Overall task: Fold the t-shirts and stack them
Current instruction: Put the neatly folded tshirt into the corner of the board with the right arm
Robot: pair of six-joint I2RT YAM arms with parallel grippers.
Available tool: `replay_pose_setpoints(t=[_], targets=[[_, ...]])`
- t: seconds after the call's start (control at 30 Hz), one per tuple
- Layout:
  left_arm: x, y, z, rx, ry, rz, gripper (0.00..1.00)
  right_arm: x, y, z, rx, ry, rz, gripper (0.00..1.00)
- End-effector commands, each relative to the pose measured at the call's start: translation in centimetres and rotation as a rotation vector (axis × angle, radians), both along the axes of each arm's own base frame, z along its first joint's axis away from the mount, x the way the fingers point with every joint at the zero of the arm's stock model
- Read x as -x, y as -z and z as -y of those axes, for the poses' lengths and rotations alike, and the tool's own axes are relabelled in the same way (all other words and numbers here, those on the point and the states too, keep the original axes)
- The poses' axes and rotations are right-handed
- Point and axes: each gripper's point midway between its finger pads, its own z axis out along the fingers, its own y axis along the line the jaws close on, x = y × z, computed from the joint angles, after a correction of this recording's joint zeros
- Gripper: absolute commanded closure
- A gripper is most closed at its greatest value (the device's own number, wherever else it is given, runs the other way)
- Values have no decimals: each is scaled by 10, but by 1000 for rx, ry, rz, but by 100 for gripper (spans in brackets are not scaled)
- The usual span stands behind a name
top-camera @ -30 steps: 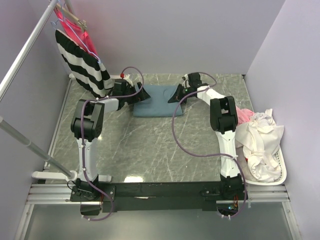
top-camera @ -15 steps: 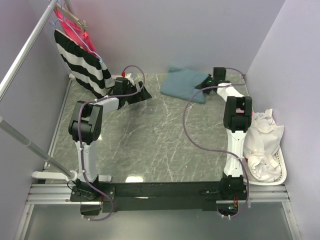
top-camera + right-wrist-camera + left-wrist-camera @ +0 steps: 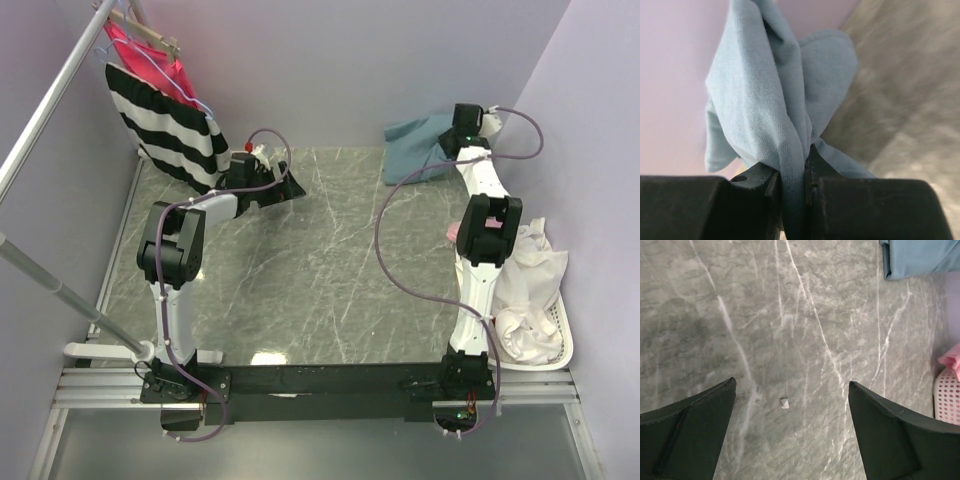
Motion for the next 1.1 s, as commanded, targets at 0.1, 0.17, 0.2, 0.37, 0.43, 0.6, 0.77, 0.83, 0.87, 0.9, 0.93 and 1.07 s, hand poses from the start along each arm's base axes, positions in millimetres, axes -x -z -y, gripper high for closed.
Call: replay_pose_setpoints(t=[0.1, 0.17, 0.2, 0.37, 0.43, 0.6, 0.77, 0.83, 0.87, 0.9, 0.93, 1.07], targets=[[-4, -18, 19, 46, 82, 38, 1, 26, -59, 79, 123, 261, 20, 100], [-3, -16, 21, 47, 90, 32, 1, 33, -47, 83, 133, 268, -1, 100], [-2, -16, 23, 51, 99, 28, 1, 38, -47, 90, 138, 280, -10, 100], [0, -10, 26, 64, 112, 13, 1, 54, -10, 105, 84, 262, -86, 100], [0, -8, 28, 71, 126, 4, 1, 63, -9, 114, 75, 283, -88, 100], [2, -7, 30, 69, 135, -2, 1, 81, -14, 119, 76, 295, -46, 60], [2, -10, 27, 46, 123, 7, 1, 102, -38, 105, 137, 268, 83, 0], [2, -12, 26, 33, 111, 11, 1, 112, -66, 97, 171, 248, 152, 0], [0, -11, 22, 17, 89, 14, 1, 113, -65, 83, 179, 204, 184, 0], [2, -9, 22, 9, 83, 13, 1, 118, -80, 77, 200, 183, 218, 0], [2, -13, 20, 7, 75, 21, 0, 118, -83, 69, 205, 157, 234, 0], [4, -25, 16, -29, 36, 61, 0, 112, -84, 24, 188, -41, 263, 0]])
